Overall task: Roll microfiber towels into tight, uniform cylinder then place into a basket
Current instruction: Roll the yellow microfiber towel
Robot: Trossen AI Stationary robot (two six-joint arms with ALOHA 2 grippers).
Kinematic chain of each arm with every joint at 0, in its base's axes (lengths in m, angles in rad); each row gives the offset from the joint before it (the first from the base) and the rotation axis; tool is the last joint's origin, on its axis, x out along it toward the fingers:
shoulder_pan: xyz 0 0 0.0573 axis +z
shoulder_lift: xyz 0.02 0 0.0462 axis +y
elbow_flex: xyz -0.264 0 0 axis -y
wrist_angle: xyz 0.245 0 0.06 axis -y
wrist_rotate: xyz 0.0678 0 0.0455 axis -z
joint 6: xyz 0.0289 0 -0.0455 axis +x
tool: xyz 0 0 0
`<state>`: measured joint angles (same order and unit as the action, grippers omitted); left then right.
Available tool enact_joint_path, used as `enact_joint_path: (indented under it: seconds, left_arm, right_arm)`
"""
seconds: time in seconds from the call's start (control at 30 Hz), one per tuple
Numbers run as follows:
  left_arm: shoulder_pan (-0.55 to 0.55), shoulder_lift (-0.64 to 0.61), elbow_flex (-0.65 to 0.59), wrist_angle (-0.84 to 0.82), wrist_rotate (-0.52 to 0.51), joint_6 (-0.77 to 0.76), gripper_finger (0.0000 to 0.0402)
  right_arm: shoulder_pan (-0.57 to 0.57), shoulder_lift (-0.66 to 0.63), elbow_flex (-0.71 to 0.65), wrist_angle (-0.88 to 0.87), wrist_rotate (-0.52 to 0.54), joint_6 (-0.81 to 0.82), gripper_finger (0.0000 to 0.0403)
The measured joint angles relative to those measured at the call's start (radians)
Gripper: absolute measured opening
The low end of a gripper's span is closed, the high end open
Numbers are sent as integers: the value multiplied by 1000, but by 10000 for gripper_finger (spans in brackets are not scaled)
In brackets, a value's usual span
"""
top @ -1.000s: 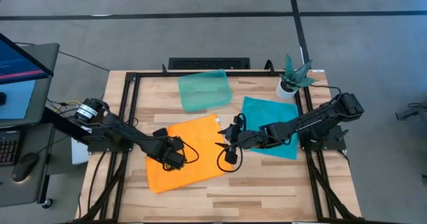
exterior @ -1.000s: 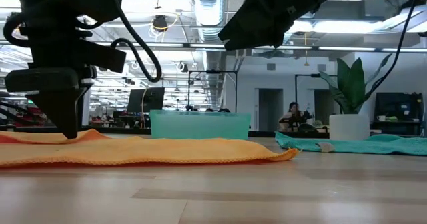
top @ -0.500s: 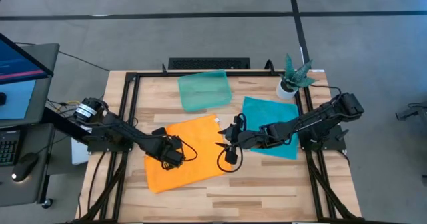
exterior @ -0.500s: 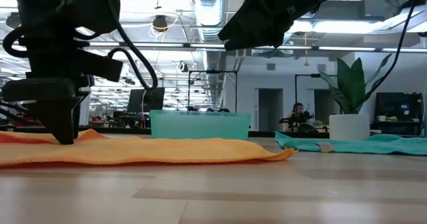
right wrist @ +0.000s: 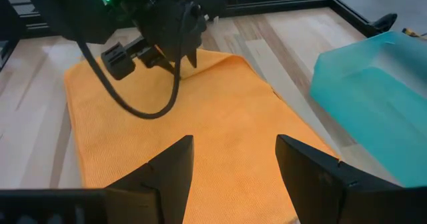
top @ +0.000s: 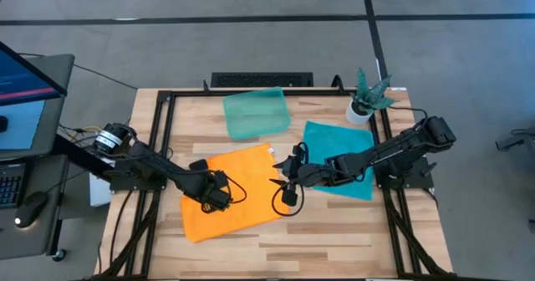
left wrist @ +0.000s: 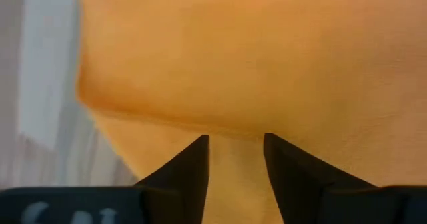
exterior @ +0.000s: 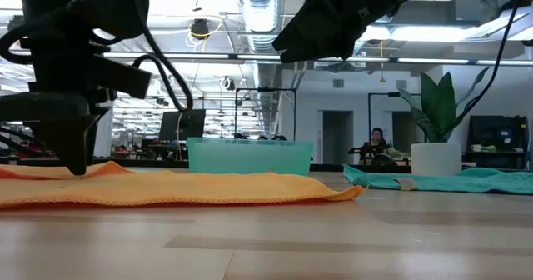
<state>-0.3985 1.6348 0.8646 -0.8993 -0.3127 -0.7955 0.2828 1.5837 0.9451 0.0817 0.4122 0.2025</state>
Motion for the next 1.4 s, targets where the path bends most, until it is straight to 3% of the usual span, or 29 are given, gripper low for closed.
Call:
enact_joint_path:
  seconds: [0.4,0.67,0.87,1.2,1.4]
  left_arm:
    - [0,1,1,32,-6,-21,85]
    - [1,2,1,42,-50,-86,122]
    - [9,2,1,52,6,-87,144]
    - [9,2,2,-4,29,-378,146]
    - [9,1,-44,35,23,-432,145]
  right_arm:
    - [0,0,0,0,0,0,237]
    - [0,0,0,0,0,0,237]
    - [0,0,0,0,0,0,237]
    - [0,0,0,0,0,0,237]
    - [0,0,0,0,0,0,237]
